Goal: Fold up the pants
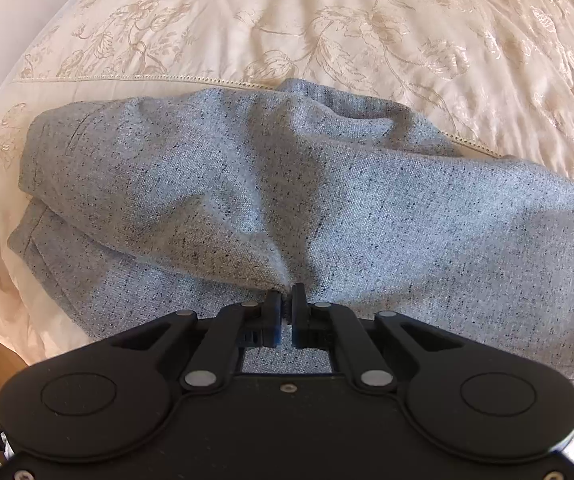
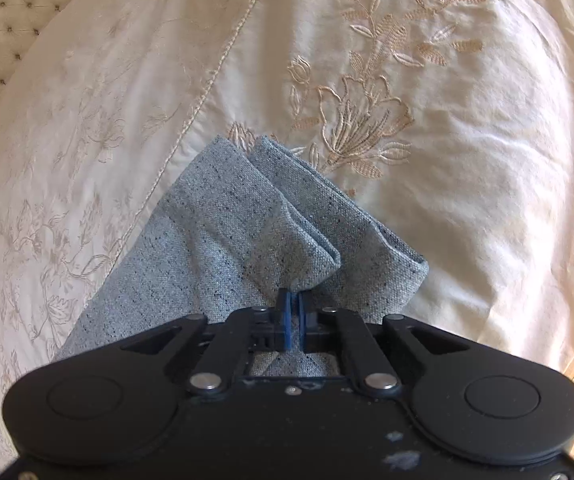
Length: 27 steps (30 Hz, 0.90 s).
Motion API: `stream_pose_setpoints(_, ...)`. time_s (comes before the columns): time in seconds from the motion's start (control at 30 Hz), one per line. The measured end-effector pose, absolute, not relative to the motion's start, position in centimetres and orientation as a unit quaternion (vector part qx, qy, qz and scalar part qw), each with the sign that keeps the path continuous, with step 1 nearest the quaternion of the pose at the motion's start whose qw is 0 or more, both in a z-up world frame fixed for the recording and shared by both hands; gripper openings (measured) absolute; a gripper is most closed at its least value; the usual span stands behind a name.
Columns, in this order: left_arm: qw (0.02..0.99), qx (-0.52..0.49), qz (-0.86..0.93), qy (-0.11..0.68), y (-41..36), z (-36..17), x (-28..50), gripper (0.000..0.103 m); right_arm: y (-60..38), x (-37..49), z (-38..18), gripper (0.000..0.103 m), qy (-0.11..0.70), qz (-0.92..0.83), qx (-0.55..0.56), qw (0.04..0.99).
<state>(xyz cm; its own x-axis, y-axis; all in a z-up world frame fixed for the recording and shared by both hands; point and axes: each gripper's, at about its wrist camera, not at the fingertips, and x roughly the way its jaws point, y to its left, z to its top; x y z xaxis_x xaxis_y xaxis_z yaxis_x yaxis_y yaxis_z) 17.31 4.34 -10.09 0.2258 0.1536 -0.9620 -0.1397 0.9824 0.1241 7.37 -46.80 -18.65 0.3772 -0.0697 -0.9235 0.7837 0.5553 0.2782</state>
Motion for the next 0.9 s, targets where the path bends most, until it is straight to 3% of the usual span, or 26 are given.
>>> stream_pose_setpoints(0.33,0.853,-0.033,0.051,0.518,4.7,-0.1,17.2,0.005,-44.7,8.5,-6.6,0.004,0.387,-0.222,0.294,0.845)
stream_pose_setpoints(0.43,0.837,-0.041,0.048,0.543,5.3,-1.6,15.4,0.005,-44.9,6.6,-8.7,0.004,0.427,-0.245,0.281,0.824)
stream_pose_setpoints(0.67,0.763,0.017,0.081,0.641,5.0,-12.5,13.0,0.005,-44.9,5.5,-17.4,0.004,0.531,-0.277,0.241,0.764)
stream_pose_setpoints(0.9,0.788,0.017,0.070,0.612,4.1,-9.5,13.7,0.005,-44.8,5.1,-14.3,0.004,0.501,-0.261,0.232,0.792)
